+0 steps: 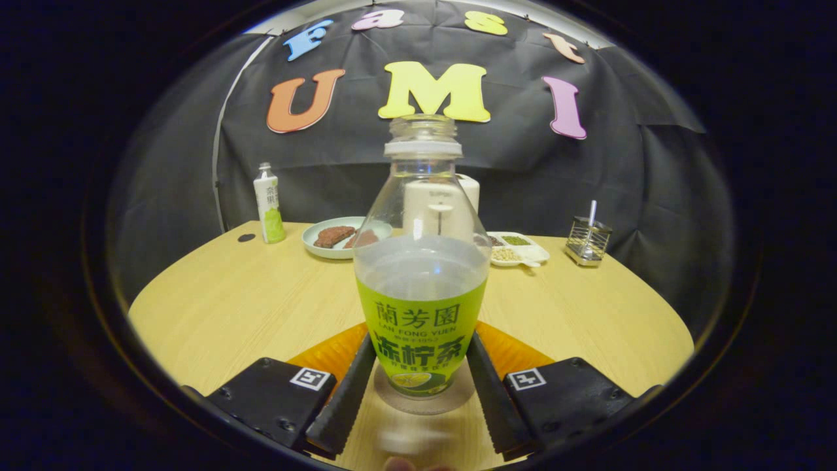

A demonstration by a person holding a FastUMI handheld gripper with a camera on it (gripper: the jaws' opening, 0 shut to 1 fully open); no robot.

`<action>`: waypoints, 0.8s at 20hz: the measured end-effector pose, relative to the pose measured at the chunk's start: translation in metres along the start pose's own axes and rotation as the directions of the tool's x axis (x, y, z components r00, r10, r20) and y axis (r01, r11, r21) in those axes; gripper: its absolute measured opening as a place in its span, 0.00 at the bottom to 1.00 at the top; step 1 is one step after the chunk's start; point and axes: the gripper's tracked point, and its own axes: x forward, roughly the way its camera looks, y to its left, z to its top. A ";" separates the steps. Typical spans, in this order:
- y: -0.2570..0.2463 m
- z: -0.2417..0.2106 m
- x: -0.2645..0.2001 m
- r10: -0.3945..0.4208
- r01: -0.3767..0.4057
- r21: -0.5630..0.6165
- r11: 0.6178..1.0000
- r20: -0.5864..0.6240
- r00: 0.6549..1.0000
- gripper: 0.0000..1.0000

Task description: Take the bottle from table, then pour the juice into the cup, finally place the bottle on the coaster

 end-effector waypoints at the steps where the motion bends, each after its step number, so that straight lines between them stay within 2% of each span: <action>1: -0.001 0.000 -0.002 0.004 -0.004 0.003 1.000 0.004 1.000 0.84; 3: -0.002 0.002 -0.006 0.012 -0.013 0.020 1.000 0.018 1.000 0.85; 7: -0.002 0.007 -0.015 0.028 -0.030 0.032 0.999 0.045 0.999 1.00; 12: -0.004 0.008 -0.035 0.020 -0.022 0.024 0.999 0.086 0.996 1.00; 16: -0.001 0.006 -0.069 0.021 -0.020 -0.009 1.000 0.132 0.991 1.00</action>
